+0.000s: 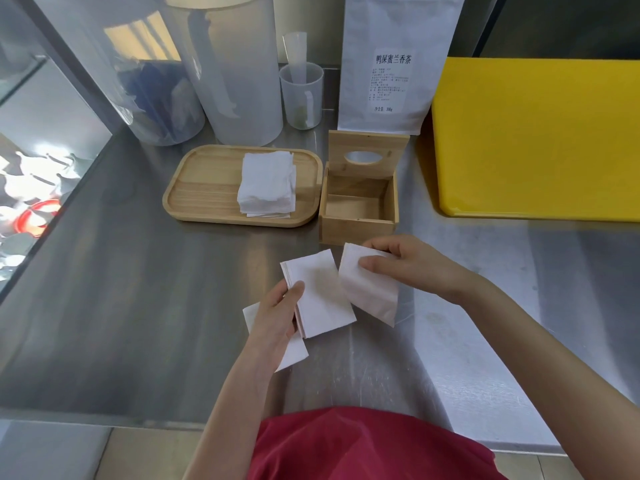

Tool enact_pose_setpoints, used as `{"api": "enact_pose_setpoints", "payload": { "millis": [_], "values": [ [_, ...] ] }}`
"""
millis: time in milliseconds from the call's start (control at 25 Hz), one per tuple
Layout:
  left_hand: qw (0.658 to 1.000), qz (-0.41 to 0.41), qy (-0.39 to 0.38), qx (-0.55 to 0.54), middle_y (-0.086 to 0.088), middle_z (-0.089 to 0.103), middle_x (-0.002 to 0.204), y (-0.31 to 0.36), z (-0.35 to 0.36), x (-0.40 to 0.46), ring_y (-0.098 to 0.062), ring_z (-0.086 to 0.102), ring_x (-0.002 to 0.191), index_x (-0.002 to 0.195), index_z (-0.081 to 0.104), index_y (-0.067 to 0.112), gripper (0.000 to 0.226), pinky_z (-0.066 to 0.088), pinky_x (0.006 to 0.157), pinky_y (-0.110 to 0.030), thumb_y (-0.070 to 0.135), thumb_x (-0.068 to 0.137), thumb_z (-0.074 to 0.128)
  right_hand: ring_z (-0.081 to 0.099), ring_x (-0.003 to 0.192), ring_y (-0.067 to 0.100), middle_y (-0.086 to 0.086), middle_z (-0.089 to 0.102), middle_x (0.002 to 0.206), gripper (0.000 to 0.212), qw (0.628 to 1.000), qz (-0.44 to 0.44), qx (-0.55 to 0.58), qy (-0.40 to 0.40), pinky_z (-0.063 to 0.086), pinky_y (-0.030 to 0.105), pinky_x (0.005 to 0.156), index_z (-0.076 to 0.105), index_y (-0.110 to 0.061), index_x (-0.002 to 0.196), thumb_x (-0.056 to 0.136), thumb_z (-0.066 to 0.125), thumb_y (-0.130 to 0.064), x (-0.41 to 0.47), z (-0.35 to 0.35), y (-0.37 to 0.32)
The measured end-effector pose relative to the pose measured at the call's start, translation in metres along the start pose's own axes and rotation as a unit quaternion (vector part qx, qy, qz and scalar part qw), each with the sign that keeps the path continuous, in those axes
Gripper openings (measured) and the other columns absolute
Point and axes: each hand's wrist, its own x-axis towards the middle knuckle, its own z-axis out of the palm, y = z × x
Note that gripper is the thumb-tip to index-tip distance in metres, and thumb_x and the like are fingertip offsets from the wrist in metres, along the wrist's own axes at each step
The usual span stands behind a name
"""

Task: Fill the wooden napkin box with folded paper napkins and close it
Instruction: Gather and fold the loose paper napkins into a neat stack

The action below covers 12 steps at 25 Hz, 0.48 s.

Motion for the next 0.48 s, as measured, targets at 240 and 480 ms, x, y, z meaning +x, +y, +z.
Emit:
{"api": "enact_pose_setpoints", "payload": {
  "millis": [240,480],
  "values": [
    [0.999,0.025,0.026,-0.003,-0.001,0.072,0.087,0.0,-0.004,0.001,-0.018,0.067,0.08,0.091,0.066,0.022,0.024,0.052,0.079,-0.036,0.017,0.094,0.044,0.05,0.065,0.002,-0.006,0.055,0.072,0.021,0.995,-0.031,0.012,-0.097,0.037,0.007,0.056,0.061,-0.028,0.073,0.089,0.05,-0.019,0.01,0.008,-0.02],
    [0.999,0.019,0.036,-0.003,-0.006,0.063,0.083,0.001,-0.004,0.0,-0.02,0.056,0.072,0.105,0.062,0.01,0.022,0.043,0.061,-0.033,0.016,0.094,0.043,0.053,0.066,0.003,-0.006,0.058,0.074,0.026,0.987,-0.041,0.01,-0.158,0.039,0.006,0.055,0.062,-0.022,0.074,0.09,0.044,-0.014,0.016,0.014,-0.029]
  ]
}}
